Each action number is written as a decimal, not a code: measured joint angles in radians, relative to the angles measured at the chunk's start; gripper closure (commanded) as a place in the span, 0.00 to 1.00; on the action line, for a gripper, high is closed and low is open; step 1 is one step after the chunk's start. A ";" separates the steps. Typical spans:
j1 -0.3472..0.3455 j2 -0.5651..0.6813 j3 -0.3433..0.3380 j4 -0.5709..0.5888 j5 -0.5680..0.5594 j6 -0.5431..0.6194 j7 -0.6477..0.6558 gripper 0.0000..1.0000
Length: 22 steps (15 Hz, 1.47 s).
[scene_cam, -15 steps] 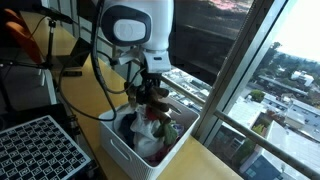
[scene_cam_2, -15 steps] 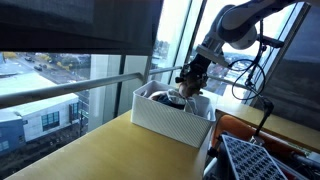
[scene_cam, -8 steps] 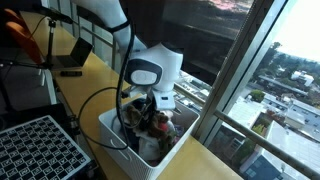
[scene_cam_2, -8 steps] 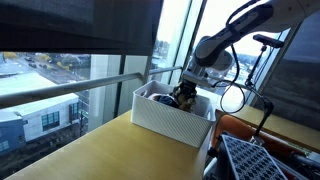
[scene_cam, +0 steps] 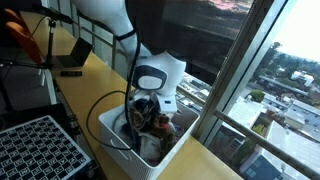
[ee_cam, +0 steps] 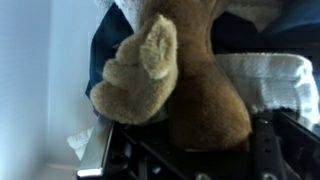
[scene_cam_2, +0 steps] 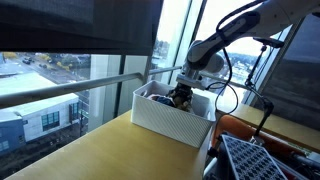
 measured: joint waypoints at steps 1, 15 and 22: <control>0.005 -0.001 0.000 0.000 0.000 -0.005 0.000 0.42; 0.119 -0.393 -0.041 -0.214 -0.166 -0.018 0.138 0.00; 0.143 -0.549 0.064 -0.313 -0.183 -0.020 0.219 0.00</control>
